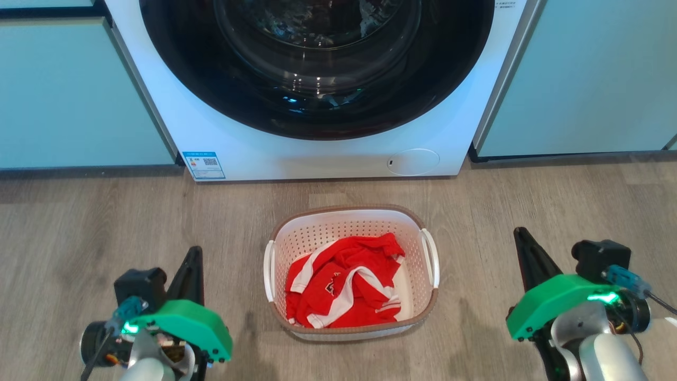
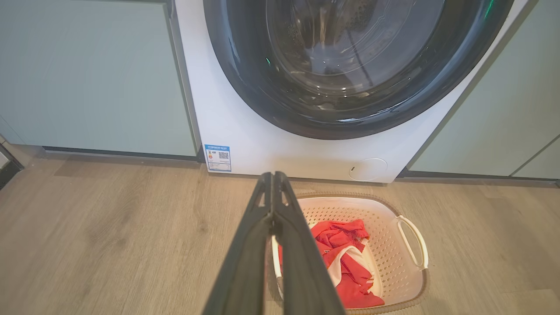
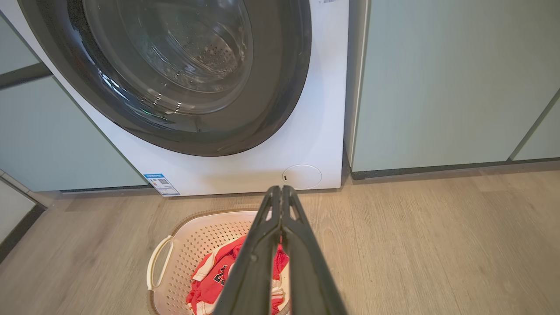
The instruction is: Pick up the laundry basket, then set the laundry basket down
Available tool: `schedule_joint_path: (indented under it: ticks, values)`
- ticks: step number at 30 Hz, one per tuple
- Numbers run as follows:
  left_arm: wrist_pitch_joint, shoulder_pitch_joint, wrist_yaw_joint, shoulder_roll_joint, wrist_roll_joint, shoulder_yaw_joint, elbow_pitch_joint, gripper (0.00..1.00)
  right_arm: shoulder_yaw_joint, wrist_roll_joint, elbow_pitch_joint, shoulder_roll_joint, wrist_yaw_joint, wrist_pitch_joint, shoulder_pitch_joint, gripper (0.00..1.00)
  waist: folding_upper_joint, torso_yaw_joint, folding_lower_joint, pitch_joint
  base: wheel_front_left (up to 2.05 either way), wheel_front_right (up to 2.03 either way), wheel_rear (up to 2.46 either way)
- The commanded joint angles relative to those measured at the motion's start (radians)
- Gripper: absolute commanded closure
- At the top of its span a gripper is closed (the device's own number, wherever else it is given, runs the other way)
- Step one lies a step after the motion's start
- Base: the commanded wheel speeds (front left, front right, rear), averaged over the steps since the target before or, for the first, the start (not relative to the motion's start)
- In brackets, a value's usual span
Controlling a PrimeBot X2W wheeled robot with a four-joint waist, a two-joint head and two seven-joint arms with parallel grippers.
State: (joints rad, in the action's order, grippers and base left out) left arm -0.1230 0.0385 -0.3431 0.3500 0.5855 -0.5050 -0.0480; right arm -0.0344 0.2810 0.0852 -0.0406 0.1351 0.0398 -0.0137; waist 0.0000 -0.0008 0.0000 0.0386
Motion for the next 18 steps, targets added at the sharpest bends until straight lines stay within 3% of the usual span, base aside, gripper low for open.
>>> schedule_joint_path:
  ticks: [1, 18]
  values:
    - [0.005, 0.037, 0.009, 0.005, 0.022, 0.029, 0.022, 1.00, 0.005, 0.029, -0.026, -0.009, 0.000, -0.001, -0.037, 1.00, 0.0000, 0.000, 0.0000, 0.000, 0.00, 0.00, 0.00]
    - [0.032, 0.044, 0.075, -0.032, 0.167, 0.104, -0.015, 1.00, 0.013, 0.219, 0.001, -0.017, -0.001, 0.000, -0.046, 1.00, 0.0000, 0.000, 0.0000, -0.005, 0.00, 0.00, 0.00]
